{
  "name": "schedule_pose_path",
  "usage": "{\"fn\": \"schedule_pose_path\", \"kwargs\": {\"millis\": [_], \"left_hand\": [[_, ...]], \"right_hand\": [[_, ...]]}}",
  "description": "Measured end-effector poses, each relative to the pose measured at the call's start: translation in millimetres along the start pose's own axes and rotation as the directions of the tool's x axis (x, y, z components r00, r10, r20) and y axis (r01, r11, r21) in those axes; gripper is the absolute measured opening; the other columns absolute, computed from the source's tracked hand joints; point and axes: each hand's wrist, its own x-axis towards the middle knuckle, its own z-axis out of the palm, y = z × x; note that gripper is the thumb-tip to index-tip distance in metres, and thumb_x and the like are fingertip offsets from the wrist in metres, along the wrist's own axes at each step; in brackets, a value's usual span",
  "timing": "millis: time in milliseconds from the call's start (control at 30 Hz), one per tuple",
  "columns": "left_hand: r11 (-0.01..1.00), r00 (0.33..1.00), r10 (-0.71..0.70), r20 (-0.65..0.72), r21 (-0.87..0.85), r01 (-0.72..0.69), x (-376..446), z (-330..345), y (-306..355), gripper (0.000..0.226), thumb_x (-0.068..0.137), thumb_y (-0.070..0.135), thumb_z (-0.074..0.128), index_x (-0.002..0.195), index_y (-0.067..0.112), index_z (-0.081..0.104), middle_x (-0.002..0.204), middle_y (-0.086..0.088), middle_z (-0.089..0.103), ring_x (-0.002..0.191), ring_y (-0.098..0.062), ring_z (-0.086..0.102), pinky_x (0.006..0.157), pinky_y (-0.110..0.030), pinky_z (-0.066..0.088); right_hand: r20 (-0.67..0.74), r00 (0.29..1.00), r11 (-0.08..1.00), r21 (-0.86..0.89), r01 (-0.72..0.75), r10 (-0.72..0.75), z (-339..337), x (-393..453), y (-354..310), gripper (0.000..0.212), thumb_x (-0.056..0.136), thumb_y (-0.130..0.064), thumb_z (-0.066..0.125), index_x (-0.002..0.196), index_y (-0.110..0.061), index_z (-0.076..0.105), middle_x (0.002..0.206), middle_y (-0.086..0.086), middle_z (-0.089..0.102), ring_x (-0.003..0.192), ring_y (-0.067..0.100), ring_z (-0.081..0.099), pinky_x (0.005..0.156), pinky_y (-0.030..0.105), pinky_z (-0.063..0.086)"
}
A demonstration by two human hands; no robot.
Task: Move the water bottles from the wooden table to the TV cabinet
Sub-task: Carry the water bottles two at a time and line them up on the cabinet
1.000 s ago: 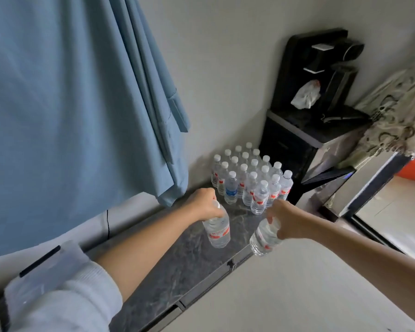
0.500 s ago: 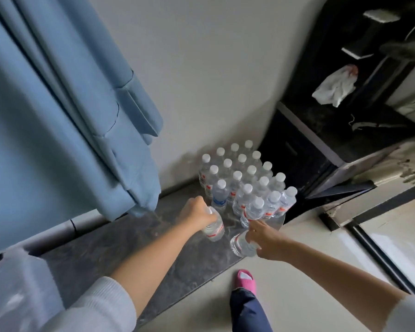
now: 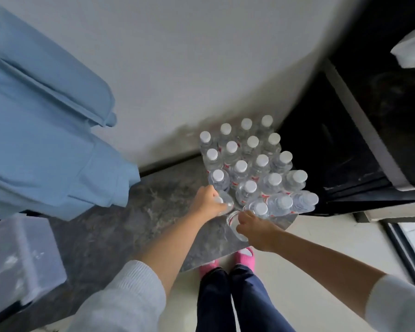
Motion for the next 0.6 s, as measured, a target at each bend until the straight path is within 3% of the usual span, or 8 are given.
{"fn": "schedule_pose_path", "kwargs": {"millis": [200, 333, 400, 533, 600], "left_hand": [[0.996, 0.995, 0.073, 0.071, 0.048, -0.077, 28, 12, 6, 0.038, 0.073, 0.004, 0.065, 0.059, 0.017, 0.033, 0.079, -0.006, 0.040, 0.074, -0.015, 0.033, 0.065, -0.026, 0.026], [0.993, 0.992, 0.076, 0.103, 0.080, -0.085, 40, 19, 4, 0.047, 0.071, 0.000, 0.063, 0.049, 0.016, 0.024, 0.062, -0.004, 0.033, 0.060, -0.017, 0.031, 0.051, -0.025, 0.019], [0.995, 0.991, 0.064, 0.117, 0.073, -0.073, 44, 21, -1, 0.037, 0.070, -0.002, 0.060, 0.051, 0.013, 0.032, 0.059, -0.003, 0.034, 0.058, -0.016, 0.030, 0.052, -0.025, 0.019], [0.996, 0.991, 0.082, 0.102, 0.035, -0.086, 44, 20, -7, 0.011, 0.077, 0.000, 0.062, 0.083, 0.007, 0.057, 0.088, -0.010, 0.053, 0.082, -0.021, 0.050, 0.067, -0.024, 0.033], [0.996, 0.990, 0.088, 0.108, 0.012, -0.090, 43, 18, -10, 0.025, 0.080, 0.003, 0.064, 0.105, 0.000, 0.062, 0.110, -0.011, 0.061, 0.104, -0.024, 0.057, 0.076, -0.025, 0.039]], "right_hand": [[0.001, 1.000, 0.999, 0.048, 0.003, -0.003, 5, 18, 10, 0.042, 0.089, 0.007, 0.039, 0.129, -0.002, 0.048, 0.140, 0.017, 0.033, 0.135, 0.028, 0.027, 0.101, 0.037, 0.041], [-0.018, 1.000, 0.995, 0.094, -0.022, 0.024, 8, 26, 13, 0.040, 0.088, 0.006, 0.044, 0.127, -0.001, 0.052, 0.138, 0.014, 0.038, 0.130, 0.027, 0.031, 0.104, 0.035, 0.040], [-0.021, 0.999, 0.994, 0.104, -0.033, 0.035, 9, 29, 12, 0.039, 0.089, 0.004, 0.045, 0.127, -0.001, 0.052, 0.137, 0.013, 0.038, 0.129, 0.027, 0.033, 0.103, 0.033, 0.041], [-0.023, 0.997, 0.988, 0.139, -0.072, 0.076, 12, 34, 12, 0.038, 0.089, 0.004, 0.045, 0.125, -0.002, 0.053, 0.135, 0.011, 0.040, 0.127, 0.025, 0.034, 0.100, 0.032, 0.043], [-0.020, 0.995, 0.983, 0.158, -0.093, 0.098, 11, 37, 11, 0.038, 0.088, 0.005, 0.044, 0.124, -0.002, 0.053, 0.134, 0.010, 0.040, 0.126, 0.025, 0.035, 0.098, 0.031, 0.043]]}}
